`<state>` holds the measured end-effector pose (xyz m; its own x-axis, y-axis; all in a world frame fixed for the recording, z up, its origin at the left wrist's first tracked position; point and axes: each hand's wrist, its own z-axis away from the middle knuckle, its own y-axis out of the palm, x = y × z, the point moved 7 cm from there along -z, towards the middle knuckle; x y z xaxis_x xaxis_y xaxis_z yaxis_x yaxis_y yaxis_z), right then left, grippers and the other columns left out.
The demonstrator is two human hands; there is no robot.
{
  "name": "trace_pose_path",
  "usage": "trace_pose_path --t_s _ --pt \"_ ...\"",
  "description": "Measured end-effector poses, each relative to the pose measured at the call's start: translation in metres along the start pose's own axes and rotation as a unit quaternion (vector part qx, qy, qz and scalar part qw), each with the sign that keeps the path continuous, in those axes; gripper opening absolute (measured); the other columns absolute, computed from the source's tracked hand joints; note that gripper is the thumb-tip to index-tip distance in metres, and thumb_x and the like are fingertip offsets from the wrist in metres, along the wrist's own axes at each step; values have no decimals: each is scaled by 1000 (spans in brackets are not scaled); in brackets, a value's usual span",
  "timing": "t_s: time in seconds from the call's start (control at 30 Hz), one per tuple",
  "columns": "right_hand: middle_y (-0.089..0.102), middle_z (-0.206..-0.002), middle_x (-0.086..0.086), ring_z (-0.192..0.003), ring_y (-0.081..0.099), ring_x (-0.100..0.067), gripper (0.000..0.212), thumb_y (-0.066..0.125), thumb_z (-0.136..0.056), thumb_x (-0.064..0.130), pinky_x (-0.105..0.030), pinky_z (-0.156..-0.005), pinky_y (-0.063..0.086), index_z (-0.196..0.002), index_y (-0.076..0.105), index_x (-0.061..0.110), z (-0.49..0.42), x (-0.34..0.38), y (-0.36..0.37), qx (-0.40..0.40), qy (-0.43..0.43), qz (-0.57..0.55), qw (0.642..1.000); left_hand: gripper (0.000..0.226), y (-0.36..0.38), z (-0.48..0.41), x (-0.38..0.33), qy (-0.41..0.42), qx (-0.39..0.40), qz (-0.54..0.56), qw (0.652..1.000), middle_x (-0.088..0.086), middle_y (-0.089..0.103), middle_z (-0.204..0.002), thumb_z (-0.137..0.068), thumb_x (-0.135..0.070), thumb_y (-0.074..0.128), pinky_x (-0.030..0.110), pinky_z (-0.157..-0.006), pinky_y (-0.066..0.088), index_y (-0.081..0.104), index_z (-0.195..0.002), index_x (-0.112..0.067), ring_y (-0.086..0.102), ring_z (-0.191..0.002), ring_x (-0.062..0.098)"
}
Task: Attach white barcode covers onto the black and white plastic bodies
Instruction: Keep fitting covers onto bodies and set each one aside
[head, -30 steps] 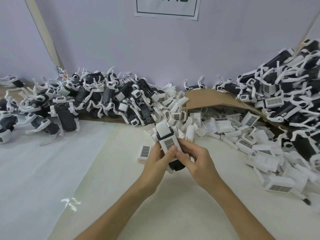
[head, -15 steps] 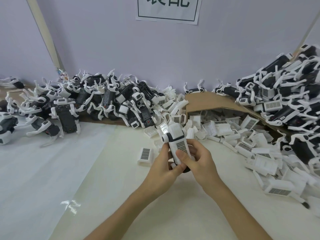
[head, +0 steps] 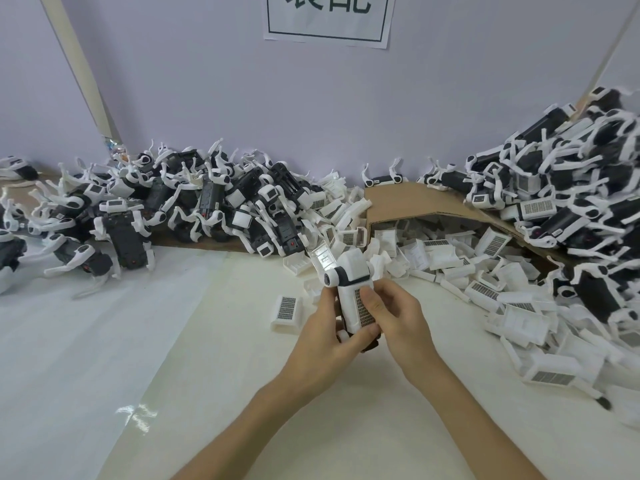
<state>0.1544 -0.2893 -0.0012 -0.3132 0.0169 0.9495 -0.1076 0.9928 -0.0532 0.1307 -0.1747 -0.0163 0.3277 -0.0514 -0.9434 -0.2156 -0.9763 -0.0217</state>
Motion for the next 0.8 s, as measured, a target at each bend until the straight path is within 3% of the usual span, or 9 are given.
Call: trace_pose_path --t_s 0.17,0.27,0.37,0.47,0.6,0.7,0.8 --pt "73 -77 2 -71 71 -11 26 71 -87 32 -18 -59 51 -89 64 7 0 2 0 -4 -15 -16 1000 57 -2 0 0 -3 3 3 1000 -11 70 -107 -89 -22 67 28 -79 60 39 -139 -24 73 -95 16" --pt "73 -79 2 -70 71 -11 38 76 -75 36 -20 -58 51 -92 62 5 -1 2 -4 -19 -2 -8 1000 50 -4 1 3 -23 -9 8 1000 -4 72 -99 -88 -25 68 29 -71 59 46 -133 -29 73 -85 18" --pt "68 -99 5 -92 67 -8 53 90 -67 29 -23 -72 54 -104 57 10 -5 3 -16 -37 9 21 999 41 -12 0 4 -30 -24 -52 998 -4 71 -94 -82 -35 70 31 -67 57 57 -121 -34 70 -81 17" --pt "65 -116 1 -107 63 -11 56 79 -70 23 -31 -86 56 -122 56 19 -7 8 -23 33 11 8 999 39 -10 -1 1 -31 7 -98 995 -6 70 -99 -74 -48 69 26 -75 54 67 -110 -33 67 -89 12" --pt "69 -100 -1 -97 66 -16 37 72 -81 19 -31 -81 57 -115 64 11 -4 15 -22 118 18 -7 993 45 -3 1 -6 -53 38 -99 993 -4 70 -87 -71 -59 63 20 -67 48 74 -99 -26 64 -77 8" --pt "67 -97 -2 -89 65 -13 34 71 -83 20 -28 -73 56 -112 63 6 -3 14 -25 121 30 0 992 56 -15 -3 -9 -39 -30 -134 990 3 59 -62 -76 -69 66 18 -56 35 74 -74 -14 50 -58 7" --pt "60 -103 -5 -89 67 -16 43 72 -81 17 -29 -73 56 -119 57 5 -2 10 -32 139 66 10 988 38 -35 -6 -9 -37 -134 -89 986 5 66 -63 -82 -53 67 23 -58 39 76 -68 -19 52 -55 5"
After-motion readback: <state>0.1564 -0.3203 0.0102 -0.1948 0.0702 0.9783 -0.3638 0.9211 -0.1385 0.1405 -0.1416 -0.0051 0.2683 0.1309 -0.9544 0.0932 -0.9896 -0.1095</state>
